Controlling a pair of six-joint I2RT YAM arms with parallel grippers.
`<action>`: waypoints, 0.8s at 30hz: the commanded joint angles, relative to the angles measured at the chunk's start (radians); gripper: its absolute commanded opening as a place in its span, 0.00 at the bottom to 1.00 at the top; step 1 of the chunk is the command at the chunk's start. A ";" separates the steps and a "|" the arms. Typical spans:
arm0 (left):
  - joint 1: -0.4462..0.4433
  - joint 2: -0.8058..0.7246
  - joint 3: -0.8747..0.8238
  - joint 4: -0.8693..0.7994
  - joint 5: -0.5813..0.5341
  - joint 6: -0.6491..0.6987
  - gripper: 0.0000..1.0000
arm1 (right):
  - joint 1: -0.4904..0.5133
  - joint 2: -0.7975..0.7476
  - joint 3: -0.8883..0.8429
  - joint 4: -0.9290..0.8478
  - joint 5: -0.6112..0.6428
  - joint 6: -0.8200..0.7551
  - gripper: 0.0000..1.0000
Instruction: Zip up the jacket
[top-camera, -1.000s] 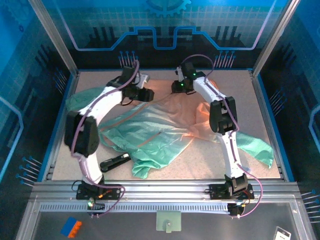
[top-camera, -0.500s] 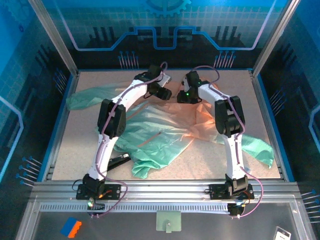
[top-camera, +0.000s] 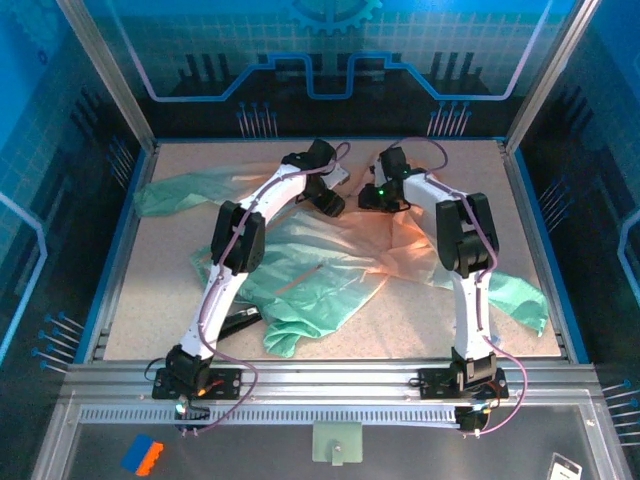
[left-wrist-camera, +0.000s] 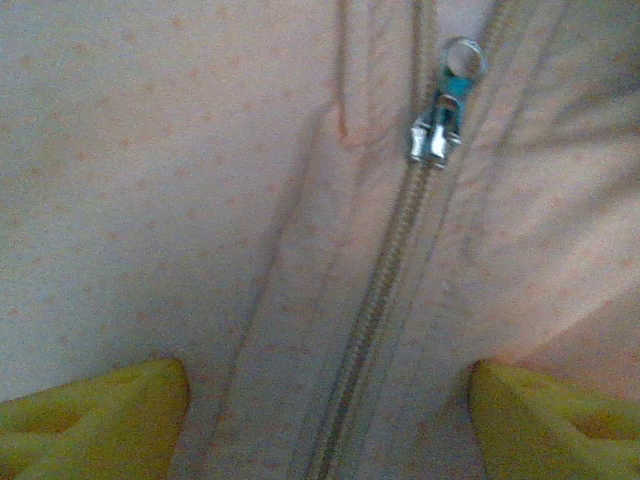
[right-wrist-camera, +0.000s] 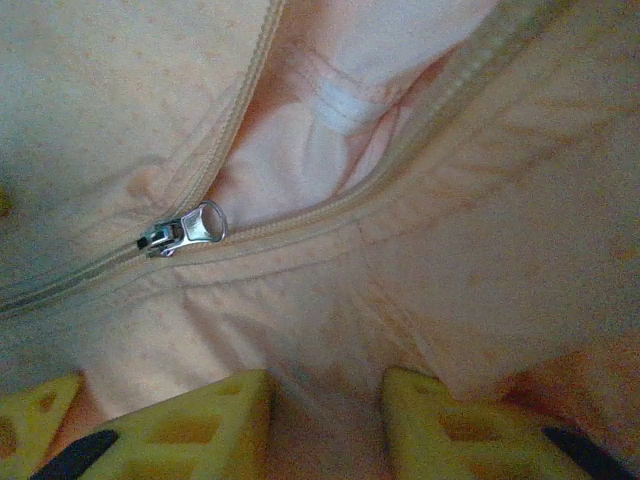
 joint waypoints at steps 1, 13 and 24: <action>-0.006 0.060 0.105 -0.120 -0.028 -0.011 0.75 | -0.010 -0.031 -0.052 -0.013 -0.014 0.022 0.36; -0.005 -0.053 -0.093 -0.014 0.061 -0.006 0.01 | -0.011 -0.132 -0.146 0.088 -0.052 0.047 0.35; -0.004 -0.226 -0.268 0.159 0.115 0.010 0.00 | -0.011 -0.290 -0.252 0.249 -0.165 0.050 0.36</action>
